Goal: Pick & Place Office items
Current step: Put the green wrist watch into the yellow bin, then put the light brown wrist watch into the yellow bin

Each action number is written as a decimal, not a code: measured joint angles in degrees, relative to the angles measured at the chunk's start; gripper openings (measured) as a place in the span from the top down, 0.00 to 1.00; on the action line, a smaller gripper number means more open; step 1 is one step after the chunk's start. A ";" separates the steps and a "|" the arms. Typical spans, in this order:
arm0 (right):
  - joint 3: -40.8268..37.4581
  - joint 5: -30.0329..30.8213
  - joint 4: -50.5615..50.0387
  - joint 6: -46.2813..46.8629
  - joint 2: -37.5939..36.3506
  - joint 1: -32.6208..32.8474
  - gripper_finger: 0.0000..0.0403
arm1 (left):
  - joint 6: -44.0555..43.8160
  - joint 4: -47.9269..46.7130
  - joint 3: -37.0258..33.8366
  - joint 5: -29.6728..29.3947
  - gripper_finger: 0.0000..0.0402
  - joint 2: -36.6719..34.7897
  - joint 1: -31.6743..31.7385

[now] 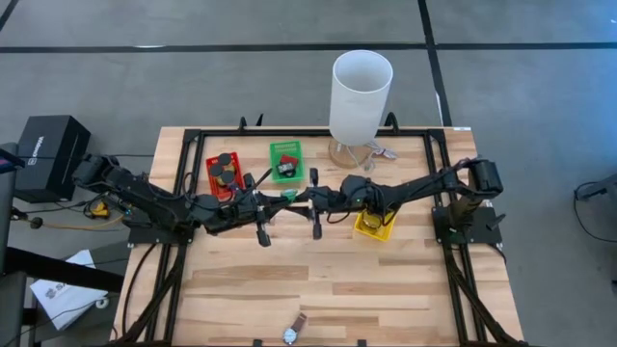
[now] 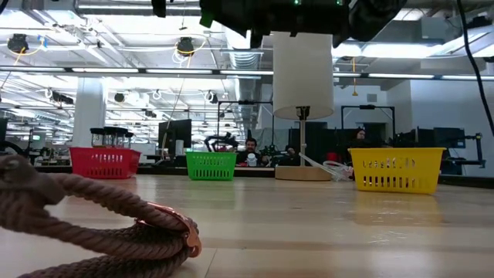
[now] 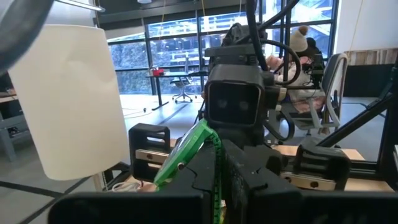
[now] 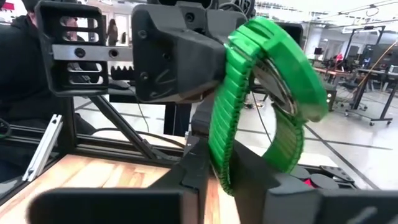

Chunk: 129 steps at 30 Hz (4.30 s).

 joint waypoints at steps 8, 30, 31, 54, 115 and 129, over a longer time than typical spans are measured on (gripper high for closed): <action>-0.02 -0.02 -0.27 -0.44 0.00 -0.07 0.96 | -0.02 -0.06 0.00 0.02 0.98 0.00 0.00; -0.02 10.31 -28.41 -1.51 -12.50 0.43 0.97 | -0.22 -2.60 0.00 -0.07 0.59 -0.02 0.00; -0.02 11.33 -30.96 -1.49 -13.27 0.65 0.97 | -0.22 -2.60 0.00 -0.06 0.57 -0.02 0.00; -0.02 17.05 -78.76 17.75 -22.03 1.40 0.98 | -2.01 -2.64 0.00 -0.04 0.56 -0.02 0.00; 1.07 8.82 -99.92 33.05 -4.97 1.70 0.82 | -3.69 -7.77 -0.42 0.50 0.56 -0.02 -0.04; 9.92 8.83 -105.22 33.03 -5.95 2.21 0.80 | -3.69 -8.05 -0.42 0.48 0.56 -0.02 -0.04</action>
